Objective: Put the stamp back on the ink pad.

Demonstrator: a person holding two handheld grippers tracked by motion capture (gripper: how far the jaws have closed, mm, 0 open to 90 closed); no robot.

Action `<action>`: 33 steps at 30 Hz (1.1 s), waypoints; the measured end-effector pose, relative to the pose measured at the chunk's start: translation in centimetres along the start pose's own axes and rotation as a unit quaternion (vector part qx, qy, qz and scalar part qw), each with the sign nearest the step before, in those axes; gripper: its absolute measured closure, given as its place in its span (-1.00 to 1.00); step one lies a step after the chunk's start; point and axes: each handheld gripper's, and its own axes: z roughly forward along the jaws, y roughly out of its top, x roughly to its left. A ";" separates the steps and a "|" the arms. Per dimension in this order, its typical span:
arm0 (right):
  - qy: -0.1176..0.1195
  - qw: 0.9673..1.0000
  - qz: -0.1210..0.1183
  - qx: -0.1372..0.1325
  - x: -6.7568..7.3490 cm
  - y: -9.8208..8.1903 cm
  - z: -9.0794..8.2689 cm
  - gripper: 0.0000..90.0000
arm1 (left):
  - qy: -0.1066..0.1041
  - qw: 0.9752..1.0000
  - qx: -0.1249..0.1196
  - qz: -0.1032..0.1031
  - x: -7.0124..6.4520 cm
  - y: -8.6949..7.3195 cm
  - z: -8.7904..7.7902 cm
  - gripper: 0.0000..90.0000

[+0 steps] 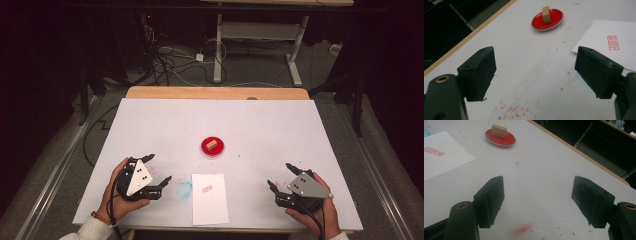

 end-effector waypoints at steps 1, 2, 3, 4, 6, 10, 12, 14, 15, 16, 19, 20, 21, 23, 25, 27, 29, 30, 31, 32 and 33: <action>0.000 1.000 0.000 0.000 0.0 0.0 0.0 -0.41 | 0.000 1.000 0.001 -0.002 0.0 -0.2 -0.1 -0.62; 0.000 1.000 0.002 0.001 0.0 0.0 0.0 -0.41 | 0.000 1.000 0.005 -0.003 0.1 -0.5 -0.2 -0.62; 0.000 1.000 0.003 0.000 0.0 0.0 0.1 -0.41 | 0.002 1.000 0.008 -0.003 0.1 -0.8 -0.3 -0.62; 0.000 1.000 0.002 -0.001 -0.1 0.0 0.1 -0.41 | 0.002 1.000 0.012 -0.004 0.2 -1.1 -0.3 -0.62; 0.000 1.000 0.004 0.000 -0.1 0.0 0.1 -0.41 | 0.001 1.000 0.020 -0.006 0.3 -1.6 -0.5 -0.62; 0.002 1.000 0.004 0.000 -0.1 0.0 0.3 -0.41 | 0.001 1.000 0.025 -0.018 0.4 -2.4 -0.9 -0.62; 0.003 1.000 0.002 0.000 -0.1 0.0 0.4 -0.41 | 0.002 0.999 0.026 -0.021 0.5 -2.6 -1.0 -0.62; 0.003 1.000 0.004 0.000 -0.1 0.1 0.4 -0.41 | 0.001 0.999 0.025 -0.024 0.5 -2.6 -1.0 -0.62; 0.003 1.000 0.004 0.000 -0.1 0.1 0.4 -0.41 | 0.001 0.999 0.024 -0.024 0.4 -2.6 -1.0 -0.62; 0.003 1.000 0.002 0.000 -0.1 0.1 0.4 -0.41 | 0.001 0.999 0.026 -0.022 0.4 -2.6 -1.0 -0.62; 0.004 1.000 0.001 0.000 0.0 0.1 0.3 -0.41 | 0.001 1.000 0.025 -0.016 0.2 -2.5 -1.0 -0.62; 0.003 1.000 0.001 0.000 0.0 0.1 0.3 -0.41 | 0.002 1.000 0.022 -0.017 0.2 -2.4 -1.1 -0.62; 0.005 1.000 0.000 0.002 0.0 0.0 0.3 -0.41 | 0.002 1.000 0.021 -0.018 0.2 -2.4 -1.1 -0.62; 0.002 1.000 -0.001 0.001 0.0 0.1 0.2 -0.41 | 0.002 1.000 0.022 -0.014 0.2 -2.5 -1.2 -0.62; 0.001 1.000 -0.001 -0.001 0.1 0.1 0.0 -0.41 | 0.002 1.000 0.020 -0.018 0.2 -2.5 -1.3 -0.62; 0.002 1.000 -0.001 0.001 0.2 0.1 0.0 -0.42 | 0.002 1.000 0.017 -0.019 0.2 -2.4 -1.3 -0.62; 0.002 1.000 -0.002 -0.001 0.2 0.1 0.1 -0.42 | 0.001 1.000 0.020 -0.016 0.1 -2.4 -1.2 -0.62; 0.002 1.000 -0.003 -0.001 0.2 0.2 0.1 -0.42 | -0.003 1.000 0.023 -0.015 0.1 -2.5 -1.1 -0.62; 0.003 1.000 -0.003 0.000 0.2 0.1 0.2 -0.42 | -0.004 1.000 0.025 -0.016 0.1 -2.5 -1.0 -0.62; 0.003 1.000 -0.002 0.002 0.2 0.1 0.2 -0.42 | -0.005 1.000 0.026 -0.016 0.2 -2.6 -1.0 -0.62; 0.003 1.000 -0.002 0.003 0.1 0.1 0.3 -0.42 | -0.005 0.999 0.026 -0.017 0.2 -2.6 -0.9 -0.62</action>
